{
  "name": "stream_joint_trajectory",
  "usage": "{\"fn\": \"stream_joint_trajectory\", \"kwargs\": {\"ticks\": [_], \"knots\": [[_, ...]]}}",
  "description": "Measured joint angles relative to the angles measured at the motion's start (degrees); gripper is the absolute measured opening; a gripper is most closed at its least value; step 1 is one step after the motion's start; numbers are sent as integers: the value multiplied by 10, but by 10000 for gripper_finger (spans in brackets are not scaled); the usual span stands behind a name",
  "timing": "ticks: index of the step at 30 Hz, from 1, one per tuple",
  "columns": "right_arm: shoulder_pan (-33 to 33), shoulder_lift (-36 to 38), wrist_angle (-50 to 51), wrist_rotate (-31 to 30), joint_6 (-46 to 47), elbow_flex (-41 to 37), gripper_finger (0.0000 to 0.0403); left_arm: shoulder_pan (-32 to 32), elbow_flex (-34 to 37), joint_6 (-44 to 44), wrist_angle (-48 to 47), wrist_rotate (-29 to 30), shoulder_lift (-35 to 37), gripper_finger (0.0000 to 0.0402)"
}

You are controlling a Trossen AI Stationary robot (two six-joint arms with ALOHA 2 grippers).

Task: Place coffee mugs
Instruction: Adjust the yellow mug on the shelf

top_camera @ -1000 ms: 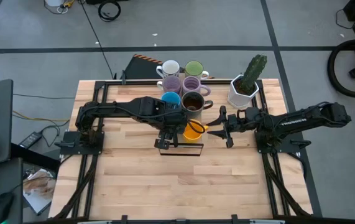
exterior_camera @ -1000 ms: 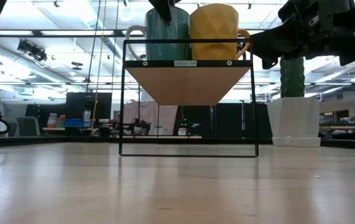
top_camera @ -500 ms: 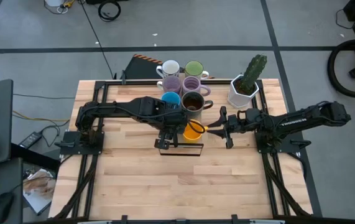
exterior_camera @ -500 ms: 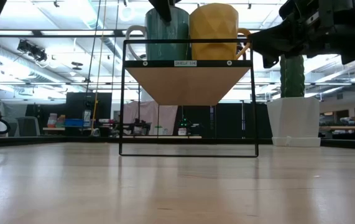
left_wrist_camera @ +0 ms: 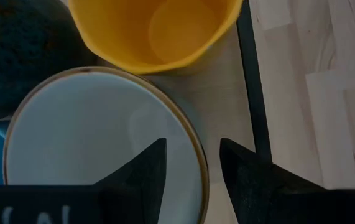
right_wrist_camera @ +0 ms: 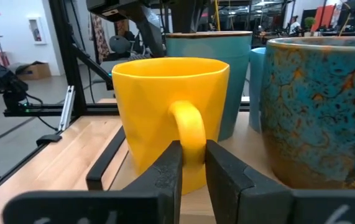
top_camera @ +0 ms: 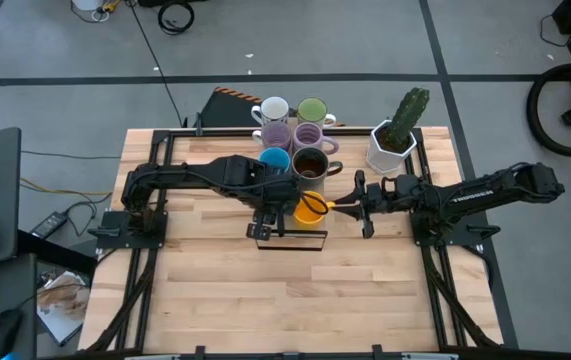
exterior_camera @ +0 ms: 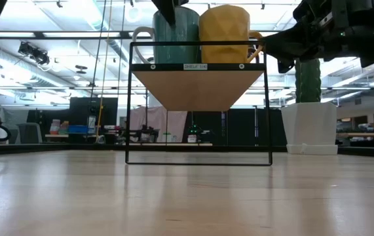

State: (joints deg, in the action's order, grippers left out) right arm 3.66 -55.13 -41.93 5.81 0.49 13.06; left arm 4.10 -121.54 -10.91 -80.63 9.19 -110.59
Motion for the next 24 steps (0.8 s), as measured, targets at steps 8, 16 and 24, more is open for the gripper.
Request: {"fn": "stream_joint_trajectory", "kwargs": {"ticks": [8,16,24], "knots": [[0,0,-6,-8,-1,0,63,0,0,2,-3,0,0,156],[0,17,4,-41,0,0,62,0,0,15,-9,0,0,156],[0,25,21,-89,8,0,62,2,0,20,-20,0,0,156]]}}
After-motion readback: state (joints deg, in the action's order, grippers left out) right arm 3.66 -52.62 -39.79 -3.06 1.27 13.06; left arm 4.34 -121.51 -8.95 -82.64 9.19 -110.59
